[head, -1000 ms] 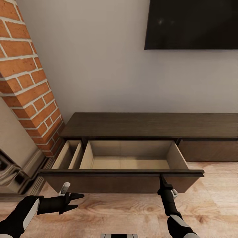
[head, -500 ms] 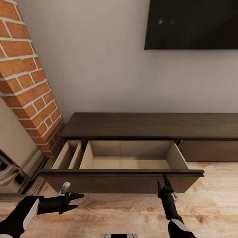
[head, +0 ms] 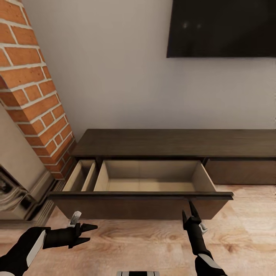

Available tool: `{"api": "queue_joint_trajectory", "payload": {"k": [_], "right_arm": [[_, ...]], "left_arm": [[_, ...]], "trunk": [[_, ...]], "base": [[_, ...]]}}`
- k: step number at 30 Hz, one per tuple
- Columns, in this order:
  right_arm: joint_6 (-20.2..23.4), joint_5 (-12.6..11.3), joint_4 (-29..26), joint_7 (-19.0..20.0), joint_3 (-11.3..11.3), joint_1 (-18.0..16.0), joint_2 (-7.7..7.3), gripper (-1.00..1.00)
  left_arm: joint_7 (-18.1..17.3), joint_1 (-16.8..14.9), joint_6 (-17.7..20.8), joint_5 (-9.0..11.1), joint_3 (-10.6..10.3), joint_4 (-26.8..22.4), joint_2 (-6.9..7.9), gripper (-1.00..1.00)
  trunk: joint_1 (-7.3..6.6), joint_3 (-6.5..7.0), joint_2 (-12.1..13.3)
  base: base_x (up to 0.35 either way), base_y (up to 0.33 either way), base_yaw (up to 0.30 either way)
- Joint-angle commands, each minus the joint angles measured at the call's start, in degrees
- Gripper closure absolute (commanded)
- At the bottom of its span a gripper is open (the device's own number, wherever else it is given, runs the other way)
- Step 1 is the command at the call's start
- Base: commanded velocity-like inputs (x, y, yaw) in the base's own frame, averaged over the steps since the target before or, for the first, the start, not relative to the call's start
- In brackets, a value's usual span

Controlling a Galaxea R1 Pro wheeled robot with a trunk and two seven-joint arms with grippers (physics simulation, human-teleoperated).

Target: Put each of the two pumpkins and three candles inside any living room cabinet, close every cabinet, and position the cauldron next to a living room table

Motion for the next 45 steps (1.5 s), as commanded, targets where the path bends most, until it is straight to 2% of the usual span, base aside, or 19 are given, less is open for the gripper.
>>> {"api": "queue_joint_trajectory", "payload": {"k": [1,13,16,18,21,23,24,26,29,31,36,37,39,41,42,45], "right_arm": [[0.0,0.0,0.0,0.0,0.0,0.0,0.00,-1.00],[0.2,0.1,0.0,-0.1,0.1,0.0,-0.16,-1.00],[0.7,0.3,0.0,-1.5,0.5,0.0,-0.11,-1.00],[1.1,0.7,0.0,-3.9,2.3,0.0,-0.13,-1.00],[2.8,0.9,-0.3,-9.1,6.9,0.0,0.35,-1.00],[3.7,0.9,-0.5,-11.5,8.8,0.0,0.64,-1.00],[5.2,0.9,-0.6,-15.6,11.8,0.0,1.97,-1.00],[6.2,0.8,-0.7,-20.5,14.2,0.0,4.53,-1.00],[6.3,0.8,-0.8,-25.5,15.3,0.0,7.21,-1.00],[6.4,0.8,-0.7,-27.7,15.7,0.0,7.96,-1.00],[7.0,1.0,-0.2,-29.7,16.1,0.0,7.72,-1.00],[7.1,1.0,-0.1,-29.8,16.1,0.3,7.01,-1.00],[7.8,1.0,-0.1,-29.8,16.3,1.9,4.59,-1.00],[8.9,0.9,-0.2,-29.8,16.3,3.4,3.01,-1.00],[9.8,1.0,-0.2,-29.8,16.3,4.1,2.34,-1.00],[11.4,1.1,-0.2,-29.8,16.3,4.7,1.56,-1.00]], "left_arm": [[0.0,0.0,0.0,0.0,0.0,0.0,-0.01,-1.00],[0.0,0.0,0.0,0.0,0.0,0.0,-0.01,-1.00],[0.0,0.0,0.0,0.0,0.1,0.0,0.04,-1.00],[0.0,0.0,0.0,0.0,0.2,0.0,0.05,-1.00],[0.1,0.0,0.2,-0.2,0.2,0.0,0.05,-1.00],[0.1,0.0,0.2,-0.3,0.1,0.0,0.06,-1.00],[0.2,0.0,0.3,-0.4,0.1,0.0,0.06,-1.00],[0.3,0.0,0.3,-0.5,0.2,0.0,0.22,-1.00],[0.6,0.0,0.4,-0.5,0.3,0.0,0.87,-1.00],[0.8,0.0,0.4,-0.6,0.3,0.0,1.34,-1.00],[2.2,0.0,0.4,-1.2,0.3,0.0,2.52,-1.00],[2.9,0.0,0.4,-1.5,0.3,0.0,2.74,-1.00],[4.3,0.0,0.5,-1.9,0.3,0.0,2.96,-1.00],[5.8,0.0,0.5,-2.2,0.2,0.0,2.97,-1.00],[7.2,0.0,0.5,-2.4,0.2,0.0,2.93,-1.00],[9.1,0.0,0.5,-2.6,0.2,0.0,2.89,-1.00]], "trunk": [[0.00,0.00,0.0],[0.00,0.00,0.0],[0.00,0.00,0.0],[0.00,0.00,0.0],[0.00,0.00,0.0],[0.00,0.00,0.0],[-0.03,0.22,0.0],[-0.08,0.66,0.0],[-0.16,1.33,0.1],[-0.21,1.77,0.1],[-1.31,2.67,2.1],[-1.53,2.85,2.5],[-1.97,3.21,3.3],[-2.41,3.57,4.1],[-2.63,3.74,4.5],[-3.29,4.28,5.7]], "base": [[-0.265,0.000,0.000],[-0.263,0.000,0.000],[-0.222,0.000,0.000],[-0.127,0.000,0.000],[-0.043,0.000,0.000],[-0.019,0.000,0.000],[-0.009,0.000,0.000],[-0.004,0.000,0.000],[-0.002,0.000,0.000],[0.000,0.000,0.000],[0.000,0.000,0.000],[0.000,0.000,0.000],[0.000,0.000,0.000],[0.000,0.000,0.000],[0.000,0.000,0.000],[0.000,0.000,0.000]]}}
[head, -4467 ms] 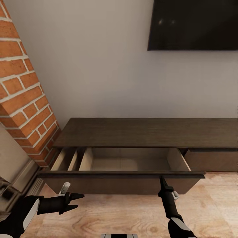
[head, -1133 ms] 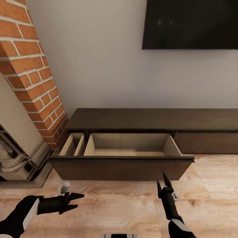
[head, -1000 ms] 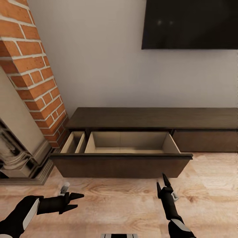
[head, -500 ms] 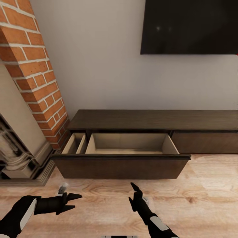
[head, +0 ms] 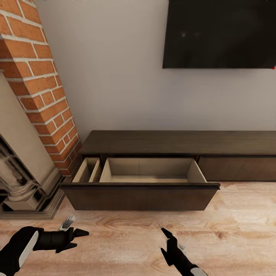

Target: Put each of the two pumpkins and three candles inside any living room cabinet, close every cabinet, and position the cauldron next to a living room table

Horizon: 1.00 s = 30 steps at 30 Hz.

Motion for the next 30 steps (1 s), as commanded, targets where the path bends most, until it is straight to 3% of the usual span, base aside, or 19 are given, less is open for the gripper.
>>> {"api": "queue_joint_trajectory", "payload": {"k": [1,13,30], "right_arm": [[0.3,0.0,0.0,0.0,0.0,0.1,-0.14,-1.00],[1.5,0.1,-0.1,0.6,0.0,1.3,-1.65,-1.00],[1.8,0.2,0.3,0.6,0.3,1.4,-2.42,-1.00]], "left_arm": [[0.3,0.0,0.0,0.0,0.0,0.0,-0.01,-1.00],[2.5,0.0,-0.2,-0.3,-0.2,0.0,-0.36,-1.00],[4.1,0.0,-0.2,-0.2,-0.3,0.0,-0.37,-1.00]], "trunk": [[-0.23,0.18,0.4],[-2.86,2.34,5.2],[-6.59,5.39,12.0]], "base": [[-0.015,0.000,0.000],[-0.052,0.000,0.000],[0.000,0.000,0.000]]}}
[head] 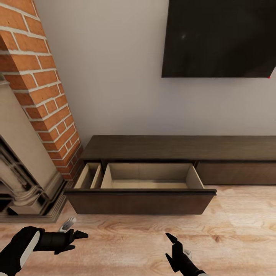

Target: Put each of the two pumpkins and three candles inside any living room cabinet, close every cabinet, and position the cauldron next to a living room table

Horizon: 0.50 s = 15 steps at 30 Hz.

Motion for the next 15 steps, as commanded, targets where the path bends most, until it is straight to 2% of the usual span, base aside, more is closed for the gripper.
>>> {"api": "queue_joint_trajectory", "payload": {"k": [1,3,6,15], "right_arm": [[0.0,0.0,0.0,0.0,0.0,0.0,-0.54,-1.00],[0.1,0.0,0.0,-0.1,0.0,0.0,-1.65,-1.00],[0.1,-0.1,0.0,-0.4,0.0,0.0,-2.13,-1.00],[-0.1,-0.1,0.1,0.1,-0.1,0.0,-2.17,-1.00]], "left_arm": [[0.0,0.0,0.0,0.0,0.0,0.0,0.00,-1.00],[0.0,0.0,0.0,0.0,0.0,0.0,-0.12,-1.00],[0.0,0.0,0.0,0.0,0.0,0.0,-0.24,-1.00],[0.0,0.0,0.0,-0.1,0.0,0.0,-0.27,-1.00]], "trunk": [[-0.23,0.18,0.4],[-0.66,0.54,1.2],[-1.32,1.08,2.4],[-3.30,2.70,6.0]], "base": [[0.000,0.000,0.000],[0.000,0.000,0.000],[0.000,0.000,0.000],[0.000,0.000,0.000]]}}
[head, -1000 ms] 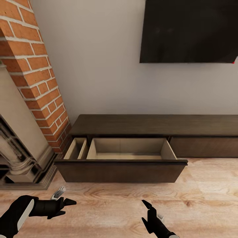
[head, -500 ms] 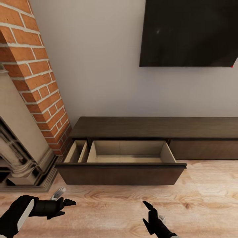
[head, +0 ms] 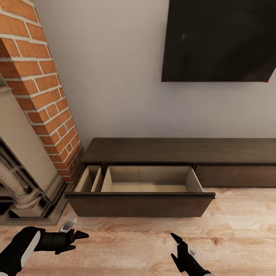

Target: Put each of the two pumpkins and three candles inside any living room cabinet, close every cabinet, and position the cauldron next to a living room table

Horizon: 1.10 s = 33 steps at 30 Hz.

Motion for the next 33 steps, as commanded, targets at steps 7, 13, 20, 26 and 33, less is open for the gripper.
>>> {"api": "queue_joint_trajectory", "payload": {"k": [7,13,20,26,33], "right_arm": [[0.0,0.0,-0.1,-0.6,0.0,0.0,0.04,-1.00],[0.3,0.0,-0.1,-3.9,0.0,0.0,-0.06,-1.00],[0.4,0.0,0.0,-7.5,-0.1,0.0,-0.06,-1.00],[0.3,0.2,-0.1,-8.2,0.2,0.0,-0.06,-1.00],[0.0,3.0,-0.1,-8.5,5.7,0.0,-0.06,-1.00]], "left_arm": [[0.7,0.0,-0.1,0.0,0.0,0.0,-0.07,-1.00],[3.7,0.0,-0.1,0.0,0.0,0.0,-0.09,-1.00],[8.6,0.0,-0.2,0.1,0.1,-0.1,-0.20,-1.00],[12.1,0.0,-0.3,0.1,0.0,-0.2,-1.59,-1.00],[15.9,0.0,-0.5,0.1,0.1,-0.2,-1.91,-1.00]], "trunk": [[-1.54,1.26,2.8],[-2.86,2.34,5.2],[-4.40,3.60,8.0],[-5.72,4.67,10.4],[-7.25,5.93,13.3]], "base": [[0.000,0.000,0.000],[0.000,0.000,0.000],[-0.063,0.003,0.000],[-0.218,0.028,0.000],[-0.049,0.004,0.000]]}}
